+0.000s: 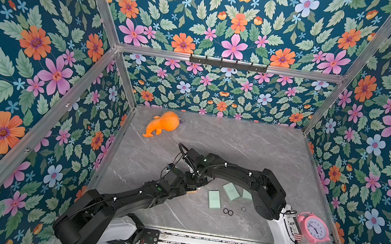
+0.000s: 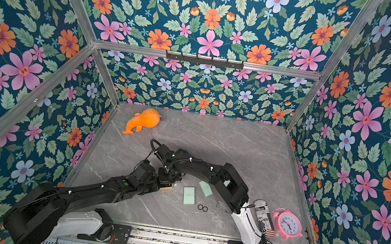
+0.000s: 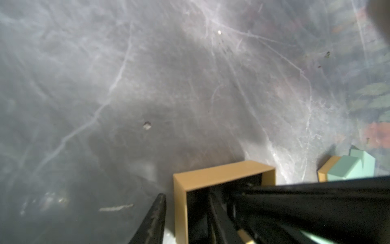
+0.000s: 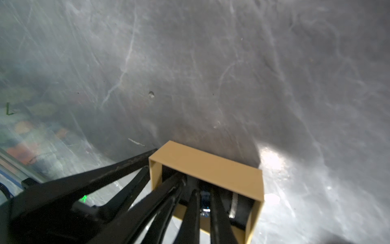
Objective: Take the rings out of the lift-off lid box
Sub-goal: Take out the ring from the jewelry box.
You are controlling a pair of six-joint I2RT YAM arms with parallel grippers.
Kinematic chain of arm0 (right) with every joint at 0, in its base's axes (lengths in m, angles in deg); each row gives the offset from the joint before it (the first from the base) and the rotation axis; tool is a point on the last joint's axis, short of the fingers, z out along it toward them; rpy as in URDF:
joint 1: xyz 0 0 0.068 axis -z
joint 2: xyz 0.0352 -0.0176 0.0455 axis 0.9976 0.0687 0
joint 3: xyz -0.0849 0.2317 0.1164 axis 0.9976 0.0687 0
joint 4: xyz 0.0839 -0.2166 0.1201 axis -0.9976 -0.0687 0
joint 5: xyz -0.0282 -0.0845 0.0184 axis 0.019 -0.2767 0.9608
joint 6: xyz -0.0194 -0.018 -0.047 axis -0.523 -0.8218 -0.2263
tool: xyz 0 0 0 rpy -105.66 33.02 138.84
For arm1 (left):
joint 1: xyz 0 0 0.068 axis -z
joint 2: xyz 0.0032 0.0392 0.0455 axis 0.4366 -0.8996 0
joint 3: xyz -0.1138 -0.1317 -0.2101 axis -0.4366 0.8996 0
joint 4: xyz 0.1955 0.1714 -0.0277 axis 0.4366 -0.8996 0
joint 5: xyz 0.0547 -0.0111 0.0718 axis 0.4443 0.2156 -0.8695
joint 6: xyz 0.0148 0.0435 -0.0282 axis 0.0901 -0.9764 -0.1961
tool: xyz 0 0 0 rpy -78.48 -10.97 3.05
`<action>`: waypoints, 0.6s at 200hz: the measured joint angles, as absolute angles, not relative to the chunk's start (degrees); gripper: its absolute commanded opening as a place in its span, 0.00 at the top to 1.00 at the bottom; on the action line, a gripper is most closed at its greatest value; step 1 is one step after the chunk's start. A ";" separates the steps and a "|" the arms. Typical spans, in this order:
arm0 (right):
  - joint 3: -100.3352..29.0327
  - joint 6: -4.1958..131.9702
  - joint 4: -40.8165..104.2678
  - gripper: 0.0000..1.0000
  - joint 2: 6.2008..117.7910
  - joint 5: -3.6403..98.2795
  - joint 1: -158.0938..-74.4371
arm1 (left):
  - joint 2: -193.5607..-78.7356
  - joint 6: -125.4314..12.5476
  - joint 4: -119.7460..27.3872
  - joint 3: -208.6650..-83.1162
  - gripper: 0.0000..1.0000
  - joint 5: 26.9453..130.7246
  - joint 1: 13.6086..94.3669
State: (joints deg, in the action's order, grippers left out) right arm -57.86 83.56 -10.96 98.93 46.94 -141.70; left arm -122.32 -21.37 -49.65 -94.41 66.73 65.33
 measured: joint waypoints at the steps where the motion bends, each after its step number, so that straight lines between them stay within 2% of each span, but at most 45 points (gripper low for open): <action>1: -57.86 83.56 -10.96 0.93 98.93 46.94 -141.70 | -122.34 -21.37 -49.58 -94.39 0.64 66.73 65.33; 120: -56.39 83.85 -9.67 0.93 97.81 47.29 -141.53 | -124.84 -21.59 -38.79 -90.50 0.71 66.44 65.59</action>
State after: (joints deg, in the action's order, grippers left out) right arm -56.39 83.85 -9.67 97.81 47.29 -141.53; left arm -124.84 -21.59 -38.79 -90.50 66.44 65.59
